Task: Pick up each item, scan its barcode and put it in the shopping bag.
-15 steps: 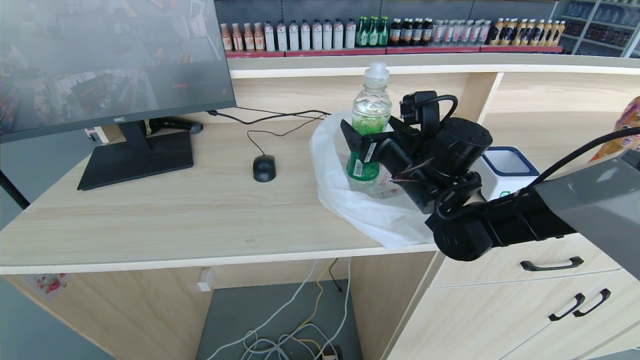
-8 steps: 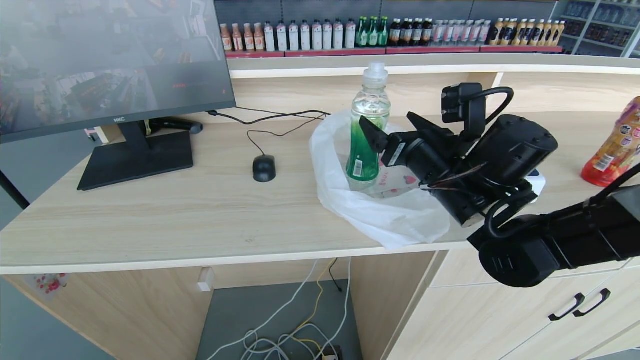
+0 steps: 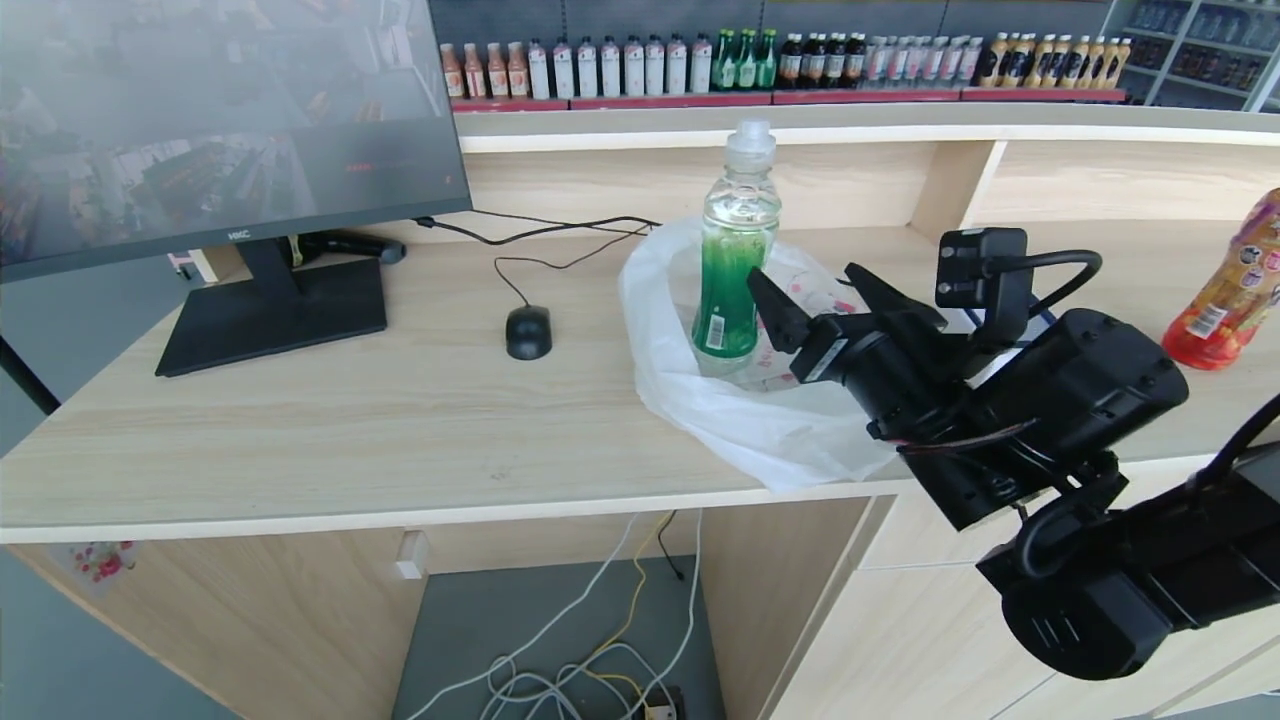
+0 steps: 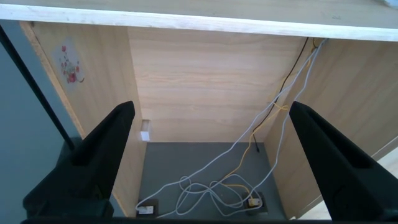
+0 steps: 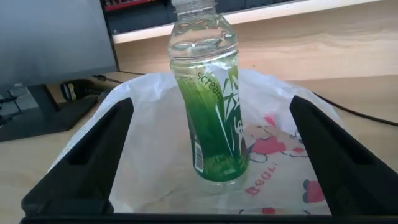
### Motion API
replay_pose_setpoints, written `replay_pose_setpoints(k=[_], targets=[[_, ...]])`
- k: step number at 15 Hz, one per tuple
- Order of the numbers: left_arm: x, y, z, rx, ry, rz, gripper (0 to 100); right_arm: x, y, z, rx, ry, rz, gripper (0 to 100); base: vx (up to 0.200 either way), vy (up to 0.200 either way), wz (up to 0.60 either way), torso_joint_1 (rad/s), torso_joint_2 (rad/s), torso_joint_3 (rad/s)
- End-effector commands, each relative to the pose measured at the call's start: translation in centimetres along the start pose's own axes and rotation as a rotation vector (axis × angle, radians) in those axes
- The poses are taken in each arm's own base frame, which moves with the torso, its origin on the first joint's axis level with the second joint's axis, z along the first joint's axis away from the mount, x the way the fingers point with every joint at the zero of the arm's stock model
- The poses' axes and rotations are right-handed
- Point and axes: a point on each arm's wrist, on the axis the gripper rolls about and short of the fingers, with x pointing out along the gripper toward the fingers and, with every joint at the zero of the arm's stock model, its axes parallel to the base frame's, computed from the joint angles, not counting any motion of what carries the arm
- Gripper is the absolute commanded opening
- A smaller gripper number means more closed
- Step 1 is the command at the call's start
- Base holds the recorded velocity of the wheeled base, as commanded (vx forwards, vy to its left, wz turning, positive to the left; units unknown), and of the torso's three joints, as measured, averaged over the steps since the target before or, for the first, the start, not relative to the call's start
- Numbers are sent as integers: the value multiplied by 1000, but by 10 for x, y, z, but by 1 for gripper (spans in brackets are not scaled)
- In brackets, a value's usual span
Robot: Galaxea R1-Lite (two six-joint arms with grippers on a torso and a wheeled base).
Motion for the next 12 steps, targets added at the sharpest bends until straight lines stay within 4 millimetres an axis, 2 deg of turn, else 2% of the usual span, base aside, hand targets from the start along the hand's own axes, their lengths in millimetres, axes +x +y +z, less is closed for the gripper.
replay_pose_setpoints(k=[1,7,12], targets=[[0,0,0,2,1,0,100,-2,1,-2,-2,9,3,100,0,0,0,0,0,0],[0,0,0,3,-1,0,100,-3,1,-6,0,24,6,100,0,0,0,0,0,0],[0,0,0,2,-1,0,100,-4,1,-8,3,30,7,100,0,-200,0,-4,3,2]])
